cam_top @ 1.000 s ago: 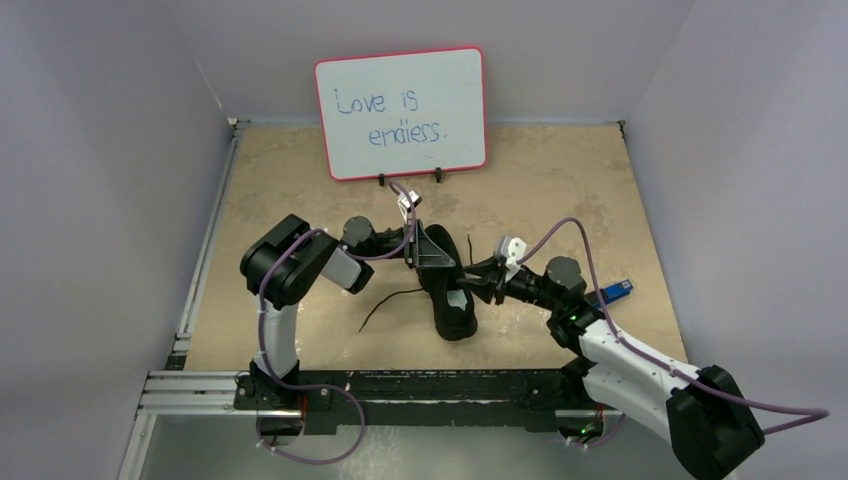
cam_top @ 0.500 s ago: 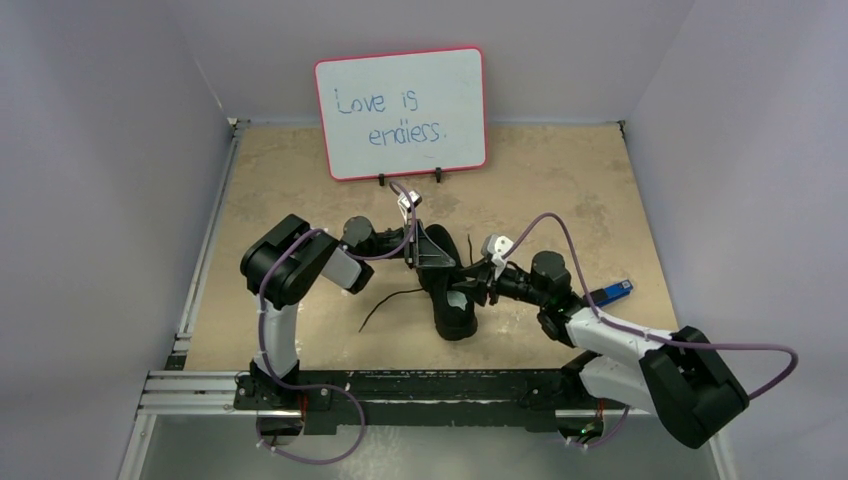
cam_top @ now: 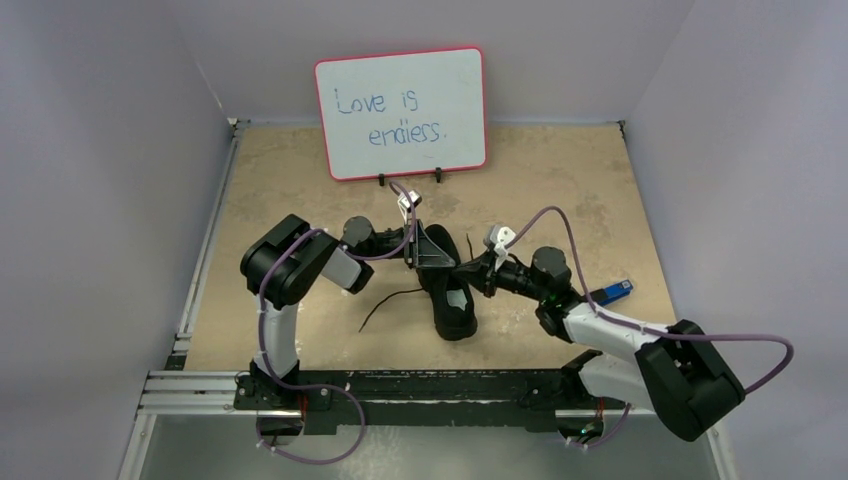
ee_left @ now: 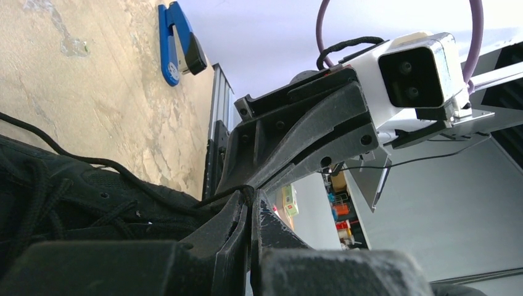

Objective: Tie the shoes

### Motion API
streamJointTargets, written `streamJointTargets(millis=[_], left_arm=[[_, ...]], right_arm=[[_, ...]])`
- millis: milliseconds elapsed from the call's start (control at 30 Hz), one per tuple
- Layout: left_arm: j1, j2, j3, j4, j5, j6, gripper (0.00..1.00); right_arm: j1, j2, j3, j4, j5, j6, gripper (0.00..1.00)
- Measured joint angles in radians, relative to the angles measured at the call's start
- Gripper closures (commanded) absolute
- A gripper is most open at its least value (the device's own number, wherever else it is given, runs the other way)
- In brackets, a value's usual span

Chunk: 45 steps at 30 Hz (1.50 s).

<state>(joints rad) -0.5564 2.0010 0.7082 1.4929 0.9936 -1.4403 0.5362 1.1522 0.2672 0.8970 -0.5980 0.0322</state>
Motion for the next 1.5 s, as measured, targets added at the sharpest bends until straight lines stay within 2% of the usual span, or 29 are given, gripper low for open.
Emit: streamJointTargets(millis=[100, 133, 233, 367, 433, 467, 600, 667, 733, 900, 1033, 1133, 1300, 1500], left_arm=[[0.002, 0.000, 0.000, 0.001, 0.001, 0.001, 1.00], [0.004, 0.000, 0.000, 0.001, 0.000, 0.002, 1.00], [0.013, -0.003, 0.000, -0.001, -0.006, 0.022, 1.00], [0.014, -0.060, -0.004, -0.106, -0.021, 0.142, 0.89], [0.013, -0.125, -0.003, -0.225, -0.036, 0.248, 0.80], [0.013, -0.177, 0.001, -0.352, -0.056, 0.331, 0.77], [0.019, -0.336, 0.056, -0.789, -0.160, 0.640, 0.67], [0.020, -0.392, 0.070, -0.932, -0.214, 0.743, 0.63], [0.020, -0.455, 0.068, -1.073, -0.278, 0.837, 0.61], [-0.021, -0.630, 0.003, -1.255, -0.449, 0.943, 0.61], [-0.157, -0.851, -0.112, -1.247, -0.583, 0.991, 0.57], [-0.289, -0.946, -0.174, -1.189, -0.689, 1.042, 0.57], [-0.446, -0.874, -0.176, -1.124, -0.885, 1.177, 0.55], [-0.499, -0.725, -0.150, -1.094, -1.046, 1.308, 0.59]], right_arm=[[0.000, -0.013, 0.037, -0.103, 0.019, 0.023, 1.00], [0.002, -0.031, 0.068, -0.188, 0.040, 0.041, 1.00], [0.003, -0.082, 0.228, -0.539, 0.120, 0.117, 1.00], [0.003, -0.051, 0.536, -1.027, 0.203, 0.245, 1.00], [0.004, -0.012, 0.636, -1.200, 0.203, 0.304, 1.00], [0.004, 0.016, 0.689, -1.303, 0.192, 0.338, 1.00], [0.004, 0.116, 0.814, -1.545, 0.148, 0.416, 1.00], [0.004, 0.168, 0.872, -1.625, 0.126, 0.438, 1.00], [-0.002, 0.198, 0.900, -1.651, 0.096, 0.461, 1.00], [-0.053, 0.214, 0.903, -1.654, 0.006, 0.524, 1.00], [-0.116, 0.234, 0.906, -1.636, -0.061, 0.579, 1.00], [-0.145, 0.237, 0.906, -1.602, -0.108, 0.624, 1.00], [-0.151, 0.237, 0.905, -1.557, -0.162, 0.674, 1.00], [-0.150, 0.247, 0.904, -1.540, -0.179, 0.701, 1.00]])
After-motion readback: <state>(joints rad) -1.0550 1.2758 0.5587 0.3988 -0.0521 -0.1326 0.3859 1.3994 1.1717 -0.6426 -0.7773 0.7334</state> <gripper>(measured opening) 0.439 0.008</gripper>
